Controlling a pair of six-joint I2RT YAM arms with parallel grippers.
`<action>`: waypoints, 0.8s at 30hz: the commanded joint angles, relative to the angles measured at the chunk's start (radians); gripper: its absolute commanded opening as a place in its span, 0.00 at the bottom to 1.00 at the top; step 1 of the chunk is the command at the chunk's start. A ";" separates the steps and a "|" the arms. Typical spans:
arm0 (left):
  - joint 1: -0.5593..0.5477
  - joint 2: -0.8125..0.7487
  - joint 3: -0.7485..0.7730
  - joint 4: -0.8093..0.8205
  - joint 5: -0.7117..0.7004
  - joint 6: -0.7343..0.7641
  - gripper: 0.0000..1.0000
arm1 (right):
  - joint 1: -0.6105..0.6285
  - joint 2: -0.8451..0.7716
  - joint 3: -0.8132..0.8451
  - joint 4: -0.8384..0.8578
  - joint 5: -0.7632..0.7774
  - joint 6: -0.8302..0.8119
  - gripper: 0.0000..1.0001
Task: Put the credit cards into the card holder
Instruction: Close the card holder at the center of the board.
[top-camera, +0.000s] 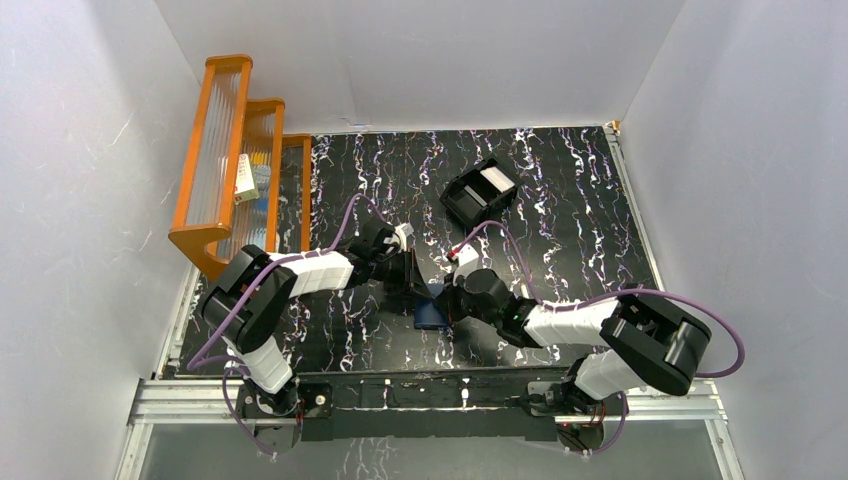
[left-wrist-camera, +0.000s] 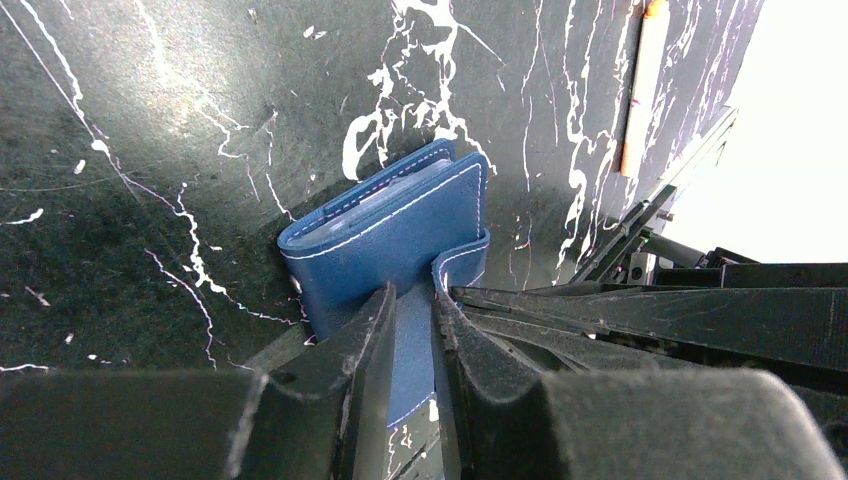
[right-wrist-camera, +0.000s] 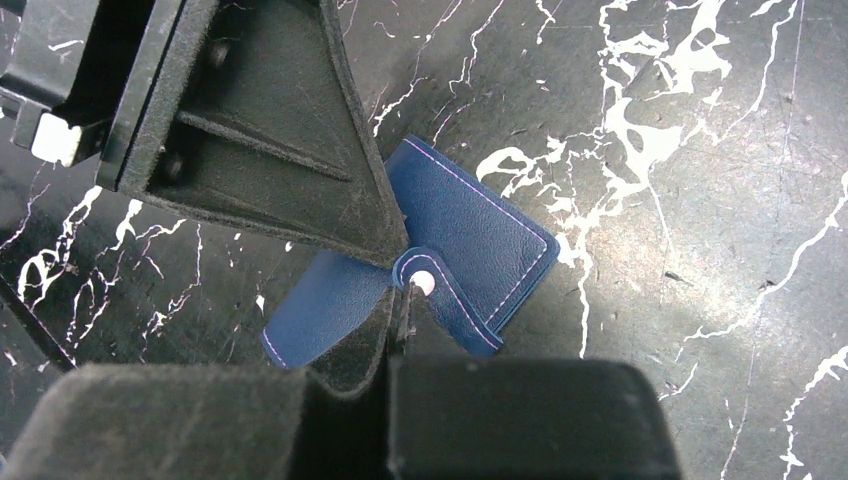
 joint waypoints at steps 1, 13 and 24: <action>-0.009 -0.001 -0.014 -0.060 -0.047 0.010 0.20 | 0.017 -0.004 0.063 -0.052 -0.049 -0.012 0.00; -0.008 -0.005 -0.010 -0.094 -0.061 0.014 0.21 | 0.020 -0.086 0.153 -0.261 -0.035 0.004 0.23; -0.010 -0.068 0.041 -0.225 -0.114 -0.017 0.24 | -0.026 -0.149 0.306 -0.594 0.152 0.381 0.36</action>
